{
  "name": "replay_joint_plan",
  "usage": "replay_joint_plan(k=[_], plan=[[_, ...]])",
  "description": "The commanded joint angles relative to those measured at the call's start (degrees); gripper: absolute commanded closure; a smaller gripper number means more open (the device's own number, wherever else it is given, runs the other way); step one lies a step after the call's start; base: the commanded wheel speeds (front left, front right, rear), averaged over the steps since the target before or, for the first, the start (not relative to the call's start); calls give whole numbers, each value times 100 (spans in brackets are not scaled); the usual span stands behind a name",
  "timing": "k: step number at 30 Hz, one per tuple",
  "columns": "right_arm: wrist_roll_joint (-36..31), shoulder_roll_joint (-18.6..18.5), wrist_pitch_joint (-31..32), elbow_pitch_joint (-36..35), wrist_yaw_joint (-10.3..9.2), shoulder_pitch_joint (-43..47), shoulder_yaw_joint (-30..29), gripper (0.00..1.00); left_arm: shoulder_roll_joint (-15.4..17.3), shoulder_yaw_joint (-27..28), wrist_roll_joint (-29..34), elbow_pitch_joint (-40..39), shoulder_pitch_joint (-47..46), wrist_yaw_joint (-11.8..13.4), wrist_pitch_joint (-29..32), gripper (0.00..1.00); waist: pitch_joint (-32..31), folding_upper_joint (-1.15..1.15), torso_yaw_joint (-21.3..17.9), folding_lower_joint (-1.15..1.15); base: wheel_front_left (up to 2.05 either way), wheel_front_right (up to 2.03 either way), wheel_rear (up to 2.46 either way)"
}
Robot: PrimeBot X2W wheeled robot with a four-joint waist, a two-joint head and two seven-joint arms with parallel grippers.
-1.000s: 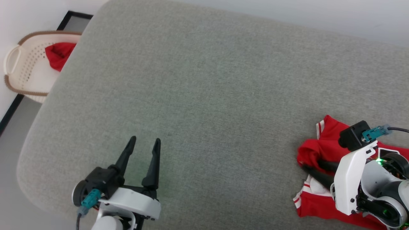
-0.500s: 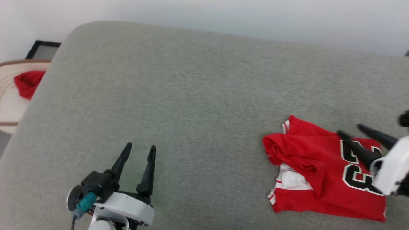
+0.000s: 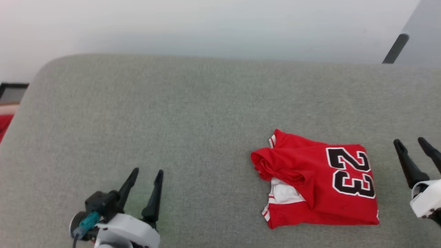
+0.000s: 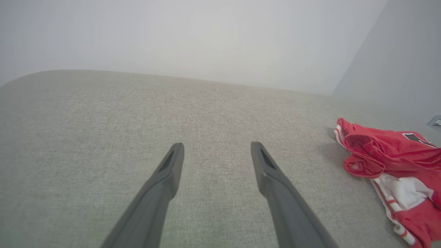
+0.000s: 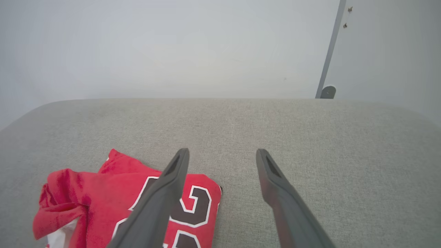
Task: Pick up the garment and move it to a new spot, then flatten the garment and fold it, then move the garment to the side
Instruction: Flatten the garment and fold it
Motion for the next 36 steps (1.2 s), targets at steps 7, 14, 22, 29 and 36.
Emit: replay_joint_plan(k=[7,14,22,29,36], plan=[[-269,221,-845,231,-2,265,99,0,49,280,38,-83,471,-10,3,0,-752,0,-289,0,0,0,0],[-491,375,-1111,-1,-2,686,-4,0,-41,533,162,-394,913,-10,3,0,-984,0,-199,0,0,0,0],[-794,662,-1141,-472,-2,1475,-426,0,-56,650,352,-713,1349,-9,3,0,-1170,0,58,0,0,0,0],[-994,941,-884,-1013,-2,2230,-1075,0,-121,898,390,-1013,1797,-10,3,0,-1229,0,162,0,0,0,0],[-1135,1173,-633,-1509,-2,2649,-1491,0,-127,1045,433,-1345,2135,-10,3,0,-1211,0,210,0,0,0,0]])
